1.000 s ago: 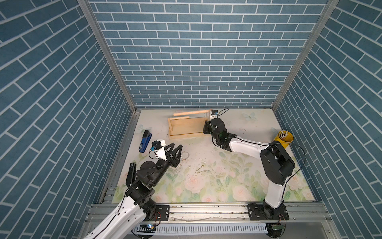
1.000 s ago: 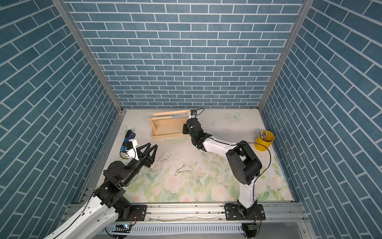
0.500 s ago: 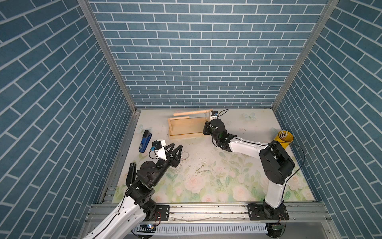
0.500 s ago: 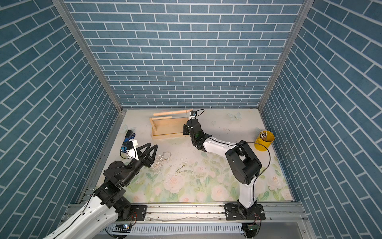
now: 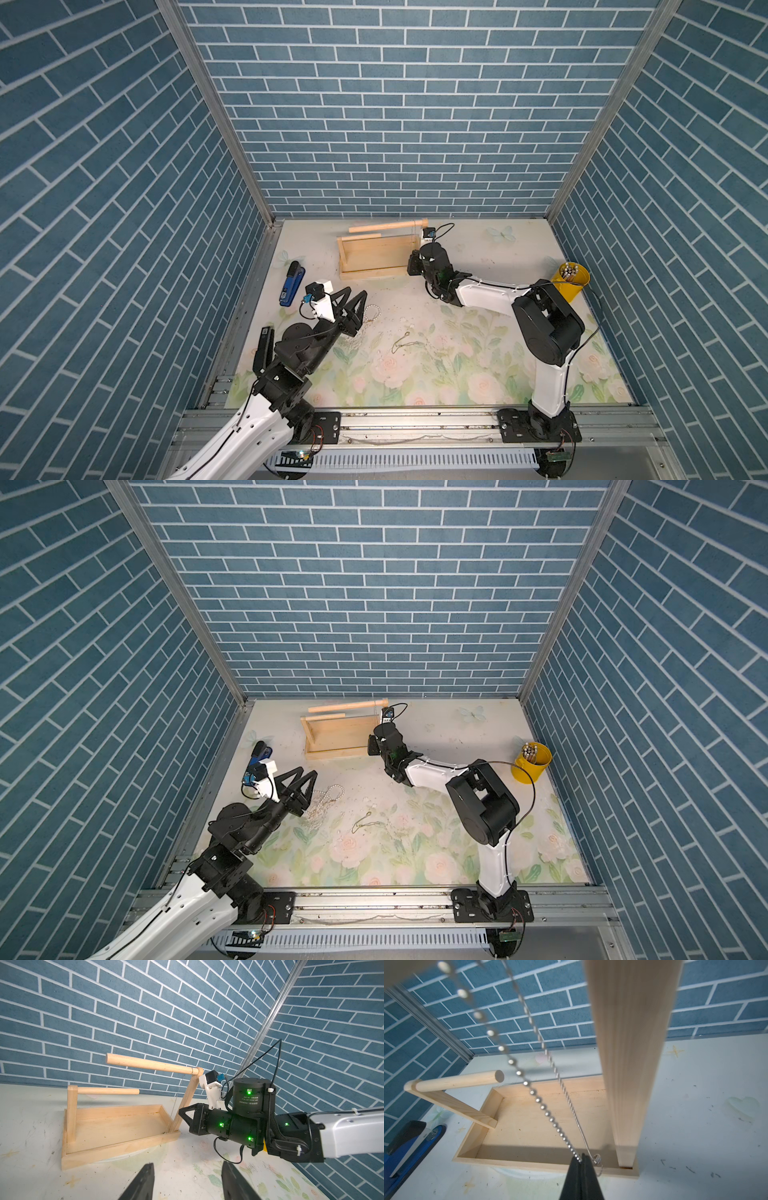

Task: Hang the necklace on the jewelry display stand
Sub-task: Pick up the necklace from the center of the board.

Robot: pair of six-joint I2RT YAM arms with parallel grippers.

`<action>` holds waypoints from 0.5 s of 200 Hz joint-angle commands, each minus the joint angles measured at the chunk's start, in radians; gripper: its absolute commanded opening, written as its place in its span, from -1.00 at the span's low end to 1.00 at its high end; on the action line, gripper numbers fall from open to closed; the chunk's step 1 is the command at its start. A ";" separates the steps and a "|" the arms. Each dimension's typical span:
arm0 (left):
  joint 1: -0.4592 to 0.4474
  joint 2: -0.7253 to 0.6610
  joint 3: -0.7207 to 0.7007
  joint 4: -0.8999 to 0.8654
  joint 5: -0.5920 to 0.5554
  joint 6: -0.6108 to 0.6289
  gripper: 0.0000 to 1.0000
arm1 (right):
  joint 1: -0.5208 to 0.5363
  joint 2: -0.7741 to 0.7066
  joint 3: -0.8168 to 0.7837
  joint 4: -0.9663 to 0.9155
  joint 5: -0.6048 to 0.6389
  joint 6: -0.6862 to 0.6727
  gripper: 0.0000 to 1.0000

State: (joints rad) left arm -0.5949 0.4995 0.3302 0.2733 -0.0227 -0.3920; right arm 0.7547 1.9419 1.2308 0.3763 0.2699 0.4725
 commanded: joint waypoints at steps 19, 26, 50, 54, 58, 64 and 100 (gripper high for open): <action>0.004 -0.005 -0.008 -0.003 -0.003 0.008 0.15 | 0.000 0.022 0.027 -0.007 -0.001 0.016 -0.97; 0.004 -0.005 -0.009 -0.002 -0.003 0.008 0.15 | 0.000 0.017 0.030 -0.011 -0.004 0.016 -0.81; 0.003 -0.005 -0.010 -0.005 -0.008 0.008 0.15 | 0.000 -0.025 0.036 -0.026 -0.024 0.015 -0.28; 0.003 -0.006 -0.010 -0.005 -0.009 0.007 0.16 | 0.000 -0.036 0.035 -0.029 -0.028 0.015 -0.25; 0.003 -0.005 -0.009 -0.008 -0.011 0.007 0.15 | 0.000 -0.046 0.037 -0.034 -0.033 0.015 -0.22; 0.004 -0.004 -0.006 -0.013 -0.016 0.005 0.15 | 0.000 -0.063 0.040 -0.043 -0.040 0.014 -0.20; 0.003 0.038 0.069 -0.192 -0.184 -0.056 0.16 | 0.004 -0.178 0.018 -0.115 -0.063 -0.002 -0.16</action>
State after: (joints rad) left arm -0.5949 0.5064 0.3386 0.2237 -0.0719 -0.4023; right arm 0.7547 1.8790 1.2396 0.3130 0.2298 0.4778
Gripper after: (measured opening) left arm 0.578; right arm 0.419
